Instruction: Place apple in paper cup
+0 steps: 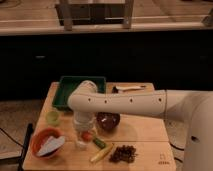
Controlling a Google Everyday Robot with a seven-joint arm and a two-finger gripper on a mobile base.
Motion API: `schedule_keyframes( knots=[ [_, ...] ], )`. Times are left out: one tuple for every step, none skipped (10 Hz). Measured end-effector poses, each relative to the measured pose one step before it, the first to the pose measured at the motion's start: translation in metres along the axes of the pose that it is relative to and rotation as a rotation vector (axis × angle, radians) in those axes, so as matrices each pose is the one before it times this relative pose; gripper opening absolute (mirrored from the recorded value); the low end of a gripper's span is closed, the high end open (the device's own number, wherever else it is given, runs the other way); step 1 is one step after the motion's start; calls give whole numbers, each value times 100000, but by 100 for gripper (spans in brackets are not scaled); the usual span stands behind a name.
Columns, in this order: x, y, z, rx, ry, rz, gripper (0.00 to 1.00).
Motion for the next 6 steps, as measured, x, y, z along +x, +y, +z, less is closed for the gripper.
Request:
schedule_keyframes(
  knots=[
    [-59,63,-19,-65,-335,-61,0],
    [-27,-112,-108,159,-348,82,0],
    [-26,-469,-82,330,-532,-459,0],
    [-119,-638,-49,306,-929,-800,0],
    [-80,-249,-71,207,-369,-249,0],
    [-114,-366,-25,109,-630,-522,0]
  ],
)
